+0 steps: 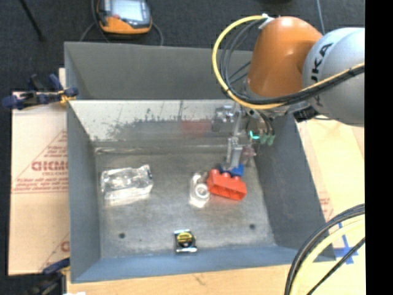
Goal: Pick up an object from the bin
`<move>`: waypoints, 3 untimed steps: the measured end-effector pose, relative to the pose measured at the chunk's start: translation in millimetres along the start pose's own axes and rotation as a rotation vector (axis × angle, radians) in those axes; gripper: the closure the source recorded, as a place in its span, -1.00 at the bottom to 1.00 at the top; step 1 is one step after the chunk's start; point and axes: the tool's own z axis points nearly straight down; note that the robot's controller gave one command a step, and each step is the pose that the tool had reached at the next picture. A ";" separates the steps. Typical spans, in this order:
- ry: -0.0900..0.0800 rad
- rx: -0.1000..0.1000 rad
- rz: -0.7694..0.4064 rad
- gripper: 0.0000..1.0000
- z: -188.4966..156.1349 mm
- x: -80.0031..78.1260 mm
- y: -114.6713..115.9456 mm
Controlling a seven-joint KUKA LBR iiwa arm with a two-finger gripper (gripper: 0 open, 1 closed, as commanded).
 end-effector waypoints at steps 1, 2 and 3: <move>-0.001 0.001 -0.037 -1.00 137.0 4.4 -32.3; -0.007 -0.001 0.037 -1.00 103.2 17.0 -17.4; -0.009 0.000 0.157 -1.00 100.6 14.1 -32.1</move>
Offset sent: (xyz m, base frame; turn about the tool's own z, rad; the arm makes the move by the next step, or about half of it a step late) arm -0.0050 -0.0300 -0.1356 -0.0394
